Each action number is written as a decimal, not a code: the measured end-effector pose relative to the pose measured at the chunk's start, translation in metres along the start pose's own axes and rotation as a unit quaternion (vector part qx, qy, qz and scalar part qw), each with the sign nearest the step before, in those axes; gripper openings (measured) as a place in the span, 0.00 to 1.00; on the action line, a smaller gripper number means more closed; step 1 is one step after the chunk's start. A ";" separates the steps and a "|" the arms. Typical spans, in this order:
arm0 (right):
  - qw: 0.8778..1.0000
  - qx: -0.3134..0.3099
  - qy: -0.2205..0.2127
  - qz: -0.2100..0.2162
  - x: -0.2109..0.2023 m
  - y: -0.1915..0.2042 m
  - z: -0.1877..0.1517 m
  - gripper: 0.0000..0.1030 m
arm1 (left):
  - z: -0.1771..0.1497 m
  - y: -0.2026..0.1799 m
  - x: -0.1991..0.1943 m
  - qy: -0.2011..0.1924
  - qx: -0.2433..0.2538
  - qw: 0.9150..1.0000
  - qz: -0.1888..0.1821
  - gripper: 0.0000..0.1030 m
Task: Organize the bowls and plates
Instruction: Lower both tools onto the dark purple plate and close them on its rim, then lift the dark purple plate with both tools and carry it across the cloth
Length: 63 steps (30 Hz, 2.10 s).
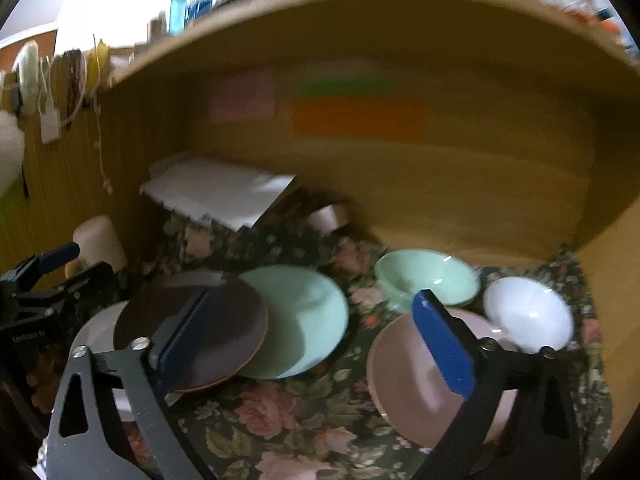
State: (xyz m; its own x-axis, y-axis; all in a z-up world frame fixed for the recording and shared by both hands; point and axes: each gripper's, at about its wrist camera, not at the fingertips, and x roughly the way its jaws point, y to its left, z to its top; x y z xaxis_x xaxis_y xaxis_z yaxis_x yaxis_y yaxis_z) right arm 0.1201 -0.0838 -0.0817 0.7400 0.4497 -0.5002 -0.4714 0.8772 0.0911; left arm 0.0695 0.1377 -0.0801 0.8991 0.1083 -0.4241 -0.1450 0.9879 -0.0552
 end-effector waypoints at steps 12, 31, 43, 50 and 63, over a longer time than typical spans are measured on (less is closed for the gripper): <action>0.992 -0.024 0.119 0.044 0.080 0.020 -0.009 0.57 | -0.024 0.048 0.035 0.109 -0.028 0.994 -0.014 0.64; 0.975 -0.036 0.205 0.076 0.143 0.029 -0.024 0.32 | -0.050 0.054 0.051 0.197 -0.043 0.978 -0.053 0.32; 0.970 -0.017 0.224 0.097 0.162 0.032 -0.026 0.25 | -0.053 0.060 0.064 0.215 -0.061 0.973 -0.057 0.23; 0.968 -0.005 0.231 0.103 0.164 0.029 -0.028 0.25 | -0.054 0.049 0.067 0.217 -0.042 0.974 -0.059 0.27; 0.975 0.017 0.204 0.089 0.137 0.021 -0.026 0.25 | -0.050 0.038 0.060 0.196 -0.035 0.979 -0.047 0.27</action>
State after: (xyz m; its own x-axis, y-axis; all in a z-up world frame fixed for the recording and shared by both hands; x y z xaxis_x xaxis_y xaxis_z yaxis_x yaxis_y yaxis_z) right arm 0.1995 -0.0084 -0.1709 0.3916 0.4966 -0.7746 -0.5542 0.7993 0.2322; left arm 0.0974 0.1760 -0.1529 0.6843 -0.0468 -0.7277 -0.1102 0.9798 -0.1667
